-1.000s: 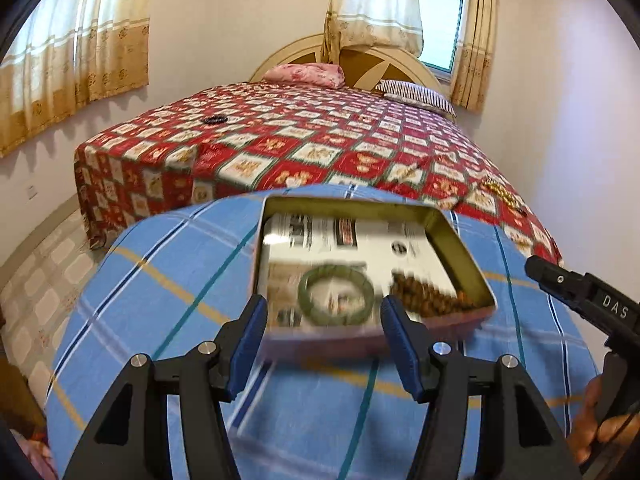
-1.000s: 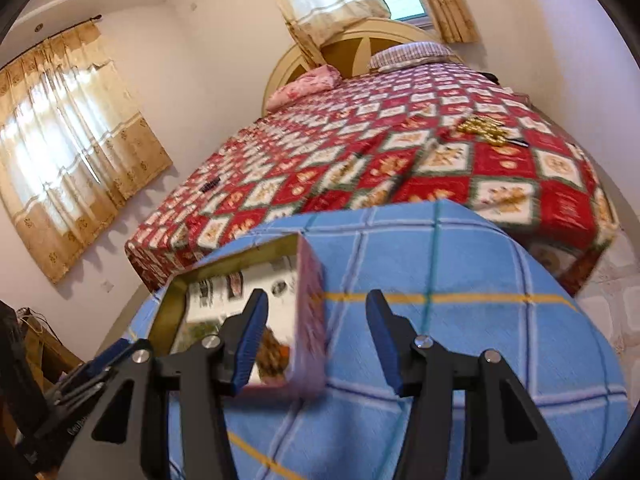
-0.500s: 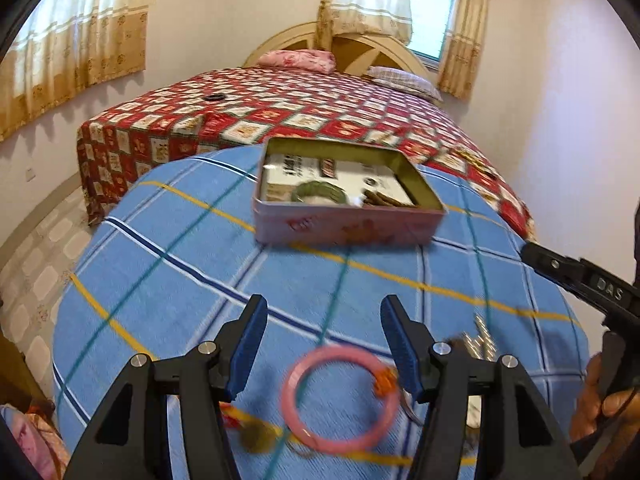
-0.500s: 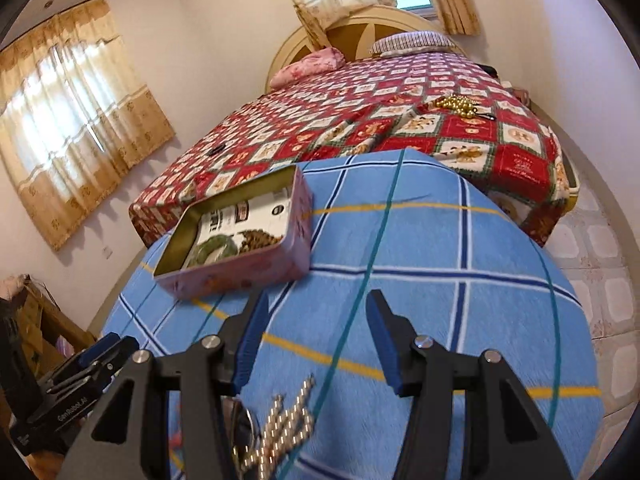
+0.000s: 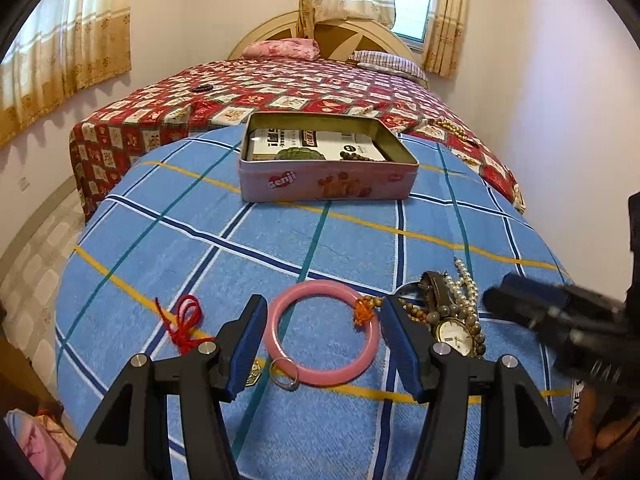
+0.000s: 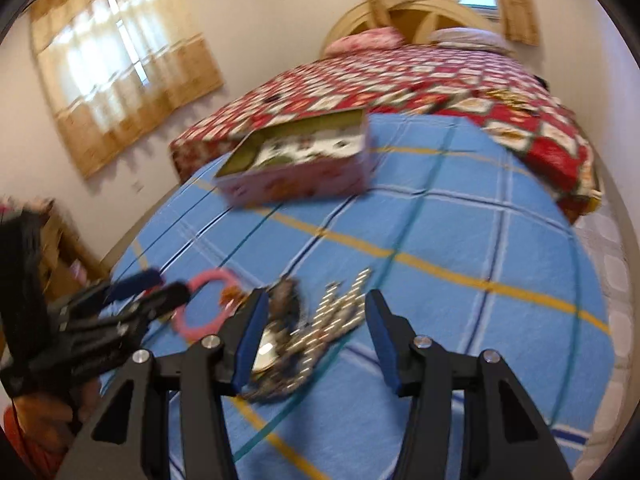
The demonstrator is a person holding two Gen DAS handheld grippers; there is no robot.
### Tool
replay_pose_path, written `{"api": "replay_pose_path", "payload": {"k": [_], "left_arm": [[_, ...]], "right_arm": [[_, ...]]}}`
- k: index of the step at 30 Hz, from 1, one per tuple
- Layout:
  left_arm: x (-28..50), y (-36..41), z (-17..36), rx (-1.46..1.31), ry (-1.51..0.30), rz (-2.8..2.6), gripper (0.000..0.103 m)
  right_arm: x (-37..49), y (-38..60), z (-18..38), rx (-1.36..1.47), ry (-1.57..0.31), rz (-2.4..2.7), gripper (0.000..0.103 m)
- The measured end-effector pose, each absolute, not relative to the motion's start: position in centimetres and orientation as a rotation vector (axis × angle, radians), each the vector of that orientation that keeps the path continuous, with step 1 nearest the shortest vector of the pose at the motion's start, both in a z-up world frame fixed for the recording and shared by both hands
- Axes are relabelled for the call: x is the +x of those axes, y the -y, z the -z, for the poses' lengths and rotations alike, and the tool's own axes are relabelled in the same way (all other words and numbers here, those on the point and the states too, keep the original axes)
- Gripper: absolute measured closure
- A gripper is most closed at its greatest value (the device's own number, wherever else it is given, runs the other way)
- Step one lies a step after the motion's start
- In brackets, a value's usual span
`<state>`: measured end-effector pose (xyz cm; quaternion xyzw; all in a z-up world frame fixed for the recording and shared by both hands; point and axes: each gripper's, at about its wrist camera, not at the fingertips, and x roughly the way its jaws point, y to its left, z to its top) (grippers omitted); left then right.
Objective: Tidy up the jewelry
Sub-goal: 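Grasp the gold wristwatch with the left tool while the right tool grasps the dark grey bead bracelet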
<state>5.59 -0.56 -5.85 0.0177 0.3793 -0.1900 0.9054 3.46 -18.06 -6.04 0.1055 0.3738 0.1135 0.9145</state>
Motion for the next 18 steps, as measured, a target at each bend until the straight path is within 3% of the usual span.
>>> {"api": "replay_pose_path", "payload": {"k": [4, 6, 9, 18], "left_arm": [[5.2, 0.4, 5.4, 0.038, -0.768, 0.391, 0.043], [5.1, 0.2, 5.4, 0.034, -0.768, 0.387, 0.043], [5.0, 0.0, 5.3, 0.026, -0.77, 0.38, 0.043], [4.3, 0.2, 4.7, 0.011, -0.755, 0.44, 0.043]], "right_arm": [[3.7, 16.4, 6.9, 0.186, -0.809, -0.276, 0.062], [4.1, 15.9, 7.6, 0.168, -0.849, -0.297, 0.08], [3.8, 15.7, 7.6, 0.181, -0.854, -0.323, 0.089], [1.6, 15.8, 3.6, 0.194, -0.718, -0.369, 0.091]]}}
